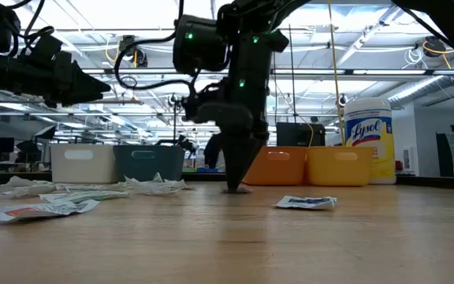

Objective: Pick & Place First Aid Supplies
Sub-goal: Put the alcohol pad into the orange bin

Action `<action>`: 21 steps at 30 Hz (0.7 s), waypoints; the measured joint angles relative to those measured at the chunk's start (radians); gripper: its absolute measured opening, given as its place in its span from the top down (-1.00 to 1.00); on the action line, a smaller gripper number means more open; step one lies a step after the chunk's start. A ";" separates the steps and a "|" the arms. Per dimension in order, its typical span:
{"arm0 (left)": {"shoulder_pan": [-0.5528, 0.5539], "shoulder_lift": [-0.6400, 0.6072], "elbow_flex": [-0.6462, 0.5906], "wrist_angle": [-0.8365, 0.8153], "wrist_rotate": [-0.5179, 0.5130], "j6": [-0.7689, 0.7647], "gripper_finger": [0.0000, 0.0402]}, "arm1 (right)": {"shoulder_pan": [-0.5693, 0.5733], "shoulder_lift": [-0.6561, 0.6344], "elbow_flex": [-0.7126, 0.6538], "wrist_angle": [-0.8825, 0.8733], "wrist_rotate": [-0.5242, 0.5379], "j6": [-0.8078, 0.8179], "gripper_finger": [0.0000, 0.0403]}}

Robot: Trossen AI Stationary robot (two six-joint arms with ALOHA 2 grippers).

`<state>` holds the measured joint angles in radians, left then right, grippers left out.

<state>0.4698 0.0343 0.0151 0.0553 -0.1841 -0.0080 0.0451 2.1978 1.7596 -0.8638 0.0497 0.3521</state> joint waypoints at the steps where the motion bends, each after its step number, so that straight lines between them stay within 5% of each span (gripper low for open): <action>1: 0.000 0.000 0.000 0.000 0.000 0.000 -0.48 | 0.000 -0.010 0.000 -0.009 0.000 -0.001 0.99; 21: 0.000 0.000 0.000 0.000 0.000 0.000 -0.48 | -0.039 -0.206 0.001 -0.247 0.005 -0.131 1.00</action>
<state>0.4698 0.0345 0.0151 0.0555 -0.1841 -0.0082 0.0060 1.9918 1.7603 -1.1103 0.0547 0.2208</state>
